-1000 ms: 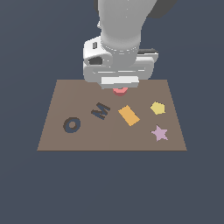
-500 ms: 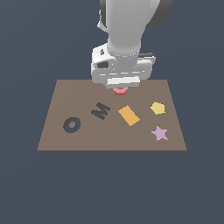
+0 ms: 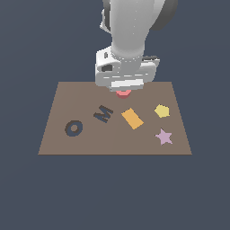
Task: Insert a designated object into the corresponding slot on a board.
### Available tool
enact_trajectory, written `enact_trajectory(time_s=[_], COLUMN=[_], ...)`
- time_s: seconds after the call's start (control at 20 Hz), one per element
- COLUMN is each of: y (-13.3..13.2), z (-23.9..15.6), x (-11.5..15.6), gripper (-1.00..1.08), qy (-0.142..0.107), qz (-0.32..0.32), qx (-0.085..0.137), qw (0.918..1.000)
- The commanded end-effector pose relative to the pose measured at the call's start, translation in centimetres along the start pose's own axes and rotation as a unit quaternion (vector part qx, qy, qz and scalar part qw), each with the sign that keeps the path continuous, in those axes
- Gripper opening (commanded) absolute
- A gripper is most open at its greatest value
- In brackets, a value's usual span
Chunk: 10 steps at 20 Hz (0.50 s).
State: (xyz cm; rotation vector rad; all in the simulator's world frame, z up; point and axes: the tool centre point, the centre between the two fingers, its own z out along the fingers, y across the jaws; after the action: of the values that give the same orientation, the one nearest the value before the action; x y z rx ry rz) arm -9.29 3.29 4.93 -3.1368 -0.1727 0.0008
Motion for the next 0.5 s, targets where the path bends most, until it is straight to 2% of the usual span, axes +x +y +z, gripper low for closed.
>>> enact_trajectory(time_s=[0.0,0.4,0.45], y=[0.0,0.0,0.0], z=[0.4,1.9,1.9], x=[0.0,0.0,0.0], gripper=[1.00,1.00,-1.00], qy=[0.000,0.000,0.000], qz=[0.000,0.000,0.000], qx=[0.000,0.000,0.000], qw=[1.0000,1.0000,1.0000])
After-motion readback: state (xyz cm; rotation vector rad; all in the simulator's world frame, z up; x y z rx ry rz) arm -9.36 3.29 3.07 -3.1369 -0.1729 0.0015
